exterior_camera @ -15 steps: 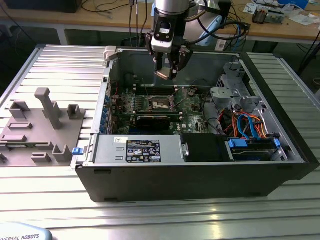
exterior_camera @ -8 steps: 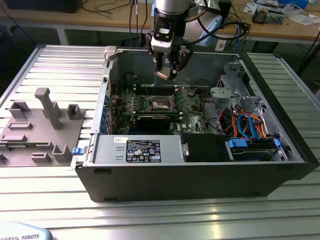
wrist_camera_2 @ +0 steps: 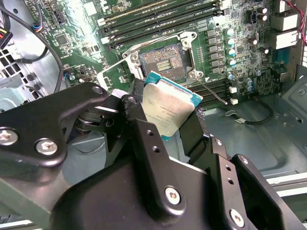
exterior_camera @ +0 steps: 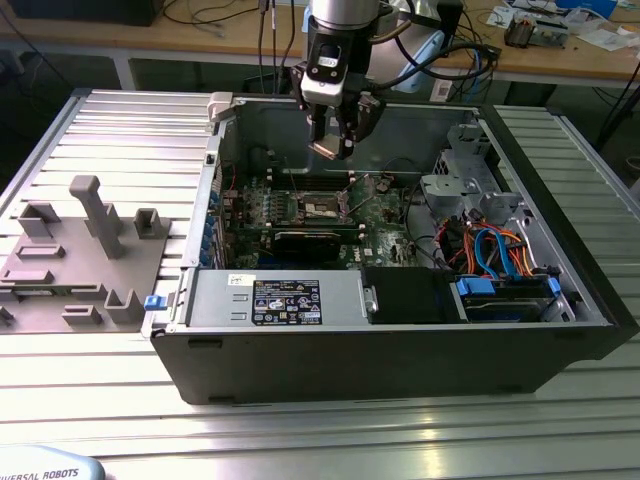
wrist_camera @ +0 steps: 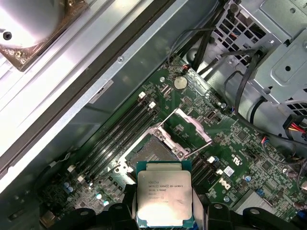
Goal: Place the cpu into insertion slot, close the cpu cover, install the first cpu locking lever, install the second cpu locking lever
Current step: 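Place the cpu into insertion slot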
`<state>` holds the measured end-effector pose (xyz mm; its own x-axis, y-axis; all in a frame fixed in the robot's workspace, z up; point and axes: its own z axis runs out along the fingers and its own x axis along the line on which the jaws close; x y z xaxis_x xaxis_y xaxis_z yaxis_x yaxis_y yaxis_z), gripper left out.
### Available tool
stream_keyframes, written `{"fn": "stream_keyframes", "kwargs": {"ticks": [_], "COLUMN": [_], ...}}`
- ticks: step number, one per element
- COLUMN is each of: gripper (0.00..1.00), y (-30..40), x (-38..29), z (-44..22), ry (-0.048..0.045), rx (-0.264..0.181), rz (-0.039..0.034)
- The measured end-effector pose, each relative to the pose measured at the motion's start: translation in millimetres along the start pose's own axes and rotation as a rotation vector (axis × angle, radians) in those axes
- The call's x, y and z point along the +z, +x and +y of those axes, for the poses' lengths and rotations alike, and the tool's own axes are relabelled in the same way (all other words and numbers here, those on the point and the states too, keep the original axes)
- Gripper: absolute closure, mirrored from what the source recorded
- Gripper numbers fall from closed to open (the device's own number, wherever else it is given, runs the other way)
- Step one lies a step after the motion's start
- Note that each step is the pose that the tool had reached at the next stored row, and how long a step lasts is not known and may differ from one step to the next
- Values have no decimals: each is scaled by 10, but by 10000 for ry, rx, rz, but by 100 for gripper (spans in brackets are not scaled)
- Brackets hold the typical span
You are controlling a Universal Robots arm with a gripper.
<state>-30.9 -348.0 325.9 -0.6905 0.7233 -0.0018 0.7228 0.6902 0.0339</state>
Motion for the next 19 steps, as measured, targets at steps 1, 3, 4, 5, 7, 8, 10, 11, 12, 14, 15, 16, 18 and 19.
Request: {"fn": "stream_keyframes", "kwargs": {"ticks": [1, 3, 4, 5, 7, 8, 10, 11, 12, 14, 15, 16, 18, 19], "gripper": [46, 46, 46, 46, 46, 46, 46, 46, 46, 46, 46, 46, 46, 46], "y": [0, 0, 0, 0, 0, 0, 0, 0, 0, 0, 0, 0, 0, 0], "x": [0, 0, 0, 0, 0, 0, 0, 1, 1, 1, 2, 2, 2, 3], "z": [0, 0, 0, 0, 0, 0, 0, 0, 0, 0, 0, 0, 0, 0], "ry": [0, 1, 1, 0, 0, 0, 0, 2, 2, 3, 2, 4, 4, 5], "rx": [5, 19, 28, 42, 63, 76, 120, 141, 178, 220, 239, 260, 313, 337], "rz": [-1, -1, -1, -2, -2, -3, -5, -6, -8, -10, -11, -12, -14, -17]}}
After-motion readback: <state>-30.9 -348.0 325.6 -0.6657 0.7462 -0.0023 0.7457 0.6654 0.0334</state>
